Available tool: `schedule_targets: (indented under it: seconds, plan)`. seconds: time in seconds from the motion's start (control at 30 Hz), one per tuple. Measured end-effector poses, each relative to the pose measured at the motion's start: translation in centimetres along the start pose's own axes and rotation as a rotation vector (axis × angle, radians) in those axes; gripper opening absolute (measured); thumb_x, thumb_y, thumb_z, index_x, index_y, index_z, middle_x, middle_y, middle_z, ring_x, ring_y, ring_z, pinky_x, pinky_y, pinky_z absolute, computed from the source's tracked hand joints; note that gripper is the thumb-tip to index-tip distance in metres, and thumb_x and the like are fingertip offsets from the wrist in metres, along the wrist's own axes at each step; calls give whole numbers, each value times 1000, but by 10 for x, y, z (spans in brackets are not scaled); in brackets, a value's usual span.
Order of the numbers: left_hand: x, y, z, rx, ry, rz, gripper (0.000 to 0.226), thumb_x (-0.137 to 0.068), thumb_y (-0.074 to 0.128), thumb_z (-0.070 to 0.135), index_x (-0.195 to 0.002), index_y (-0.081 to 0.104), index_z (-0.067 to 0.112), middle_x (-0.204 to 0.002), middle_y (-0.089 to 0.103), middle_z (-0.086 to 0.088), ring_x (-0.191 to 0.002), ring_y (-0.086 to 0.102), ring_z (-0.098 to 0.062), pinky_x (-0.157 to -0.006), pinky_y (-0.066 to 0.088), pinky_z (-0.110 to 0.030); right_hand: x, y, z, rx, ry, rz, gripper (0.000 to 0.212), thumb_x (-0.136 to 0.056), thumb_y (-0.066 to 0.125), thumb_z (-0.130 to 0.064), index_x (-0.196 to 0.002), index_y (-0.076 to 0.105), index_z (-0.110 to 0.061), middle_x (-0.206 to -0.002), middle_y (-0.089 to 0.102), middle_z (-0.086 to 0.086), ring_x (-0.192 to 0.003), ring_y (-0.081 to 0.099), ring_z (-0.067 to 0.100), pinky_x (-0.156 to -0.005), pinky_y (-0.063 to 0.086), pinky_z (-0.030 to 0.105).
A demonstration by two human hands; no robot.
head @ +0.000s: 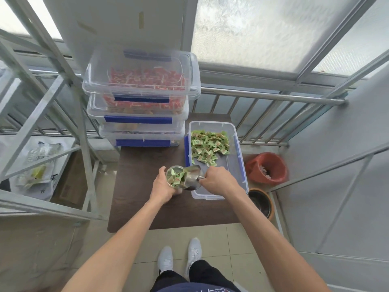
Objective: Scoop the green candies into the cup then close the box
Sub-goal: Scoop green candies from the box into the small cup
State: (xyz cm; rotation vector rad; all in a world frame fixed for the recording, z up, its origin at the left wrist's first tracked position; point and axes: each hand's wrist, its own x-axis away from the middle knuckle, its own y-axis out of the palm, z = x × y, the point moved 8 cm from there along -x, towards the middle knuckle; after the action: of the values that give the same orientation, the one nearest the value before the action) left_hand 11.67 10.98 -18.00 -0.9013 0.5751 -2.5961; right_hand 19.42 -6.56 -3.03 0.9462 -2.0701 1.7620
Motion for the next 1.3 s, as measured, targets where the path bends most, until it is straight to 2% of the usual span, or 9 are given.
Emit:
schedule_targets:
  seconds: [0.1, 0.2, 0.33, 0.47, 0.57, 0.73, 0.9, 1.1, 1.3]
  plan:
    - [8, 4, -23, -52, -183, -14, 112, -65, 96, 23, -153, 28, 7, -148, 46, -17, -135, 50, -35, -109, 44, -42, 6, -10, -8, 33, 2, 34, 23, -96, 52, -29, -105, 58, -8, -114, 65, 17, -93, 60, 36, -74, 46, 36]
    - [28, 27, -48, -84, -391, -253, 77, -69, 89, 30, -133, 53, 5, -127, 63, -15, -97, 68, -29, -86, 60, -40, 12, -16, -8, 41, 15, 56, 24, -97, 52, -27, -109, 60, -7, -107, 60, 15, -94, 59, 37, -74, 43, 36]
    - [57, 68, -43, 64, -432, -602, 67, -81, 80, 49, -130, 59, 9, -120, 71, -11, -98, 74, -22, -78, 61, -35, 12, -16, 12, -49, 51, 61, 24, -94, 52, -33, -88, 54, -9, -91, 58, 12, -85, 59, 37, -68, 44, 36]
    - [51, 86, -16, 263, -386, -498, 65, -90, 68, 56, -130, 55, 7, -119, 71, -15, -99, 75, -25, -70, 62, -36, 0, -9, 53, -155, 136, 95, 33, -92, 50, -39, -71, 44, -14, -90, 63, 15, -77, 56, 33, -57, 38, 34]
    - [41, 99, 1, 305, -339, -413, 48, -100, 59, 47, -126, 53, 7, -113, 71, -16, -94, 76, -25, -69, 63, -36, -7, 4, 78, -198, 189, 96, 28, -93, 48, -34, -77, 48, -11, -97, 67, 19, -79, 58, 34, -53, 35, 32]
    - [35, 108, 3, 295, -341, -302, 20, -105, 52, 29, -112, 55, 10, -88, 70, -12, -83, 80, -25, -73, 64, -40, -14, 27, 101, -299, 242, 68, 38, -100, 42, -30, -110, 62, 1, -122, 64, 29, -116, 58, 44, -85, 48, 41]
    - [41, 103, -5, 261, -381, -337, 13, -101, 56, 22, -102, 59, 9, -81, 65, -12, -88, 79, -29, -78, 61, -40, -17, 45, 114, -327, 298, 51, 40, -102, 41, -27, -122, 59, 2, -131, 60, 29, -120, 58, 45, -87, 45, 40]
    - [61, 98, -15, 187, -441, -368, 14, -94, 59, 22, -90, 59, 8, -72, 65, -10, -69, 76, -25, -69, 58, -32, -18, 65, 113, -390, 319, -26, 38, -96, 41, -16, -121, 61, 4, -132, 60, 28, -117, 59, 43, -82, 44, 37]
    - [67, 95, -17, 53, -403, -381, 22, -92, 58, 32, -97, 60, 11, -92, 74, -13, -74, 79, -25, -67, 59, -32, -17, 92, 114, -437, 322, -69, 40, -98, 39, -12, -123, 62, 8, -133, 60, 31, -121, 58, 44, -91, 47, 38]
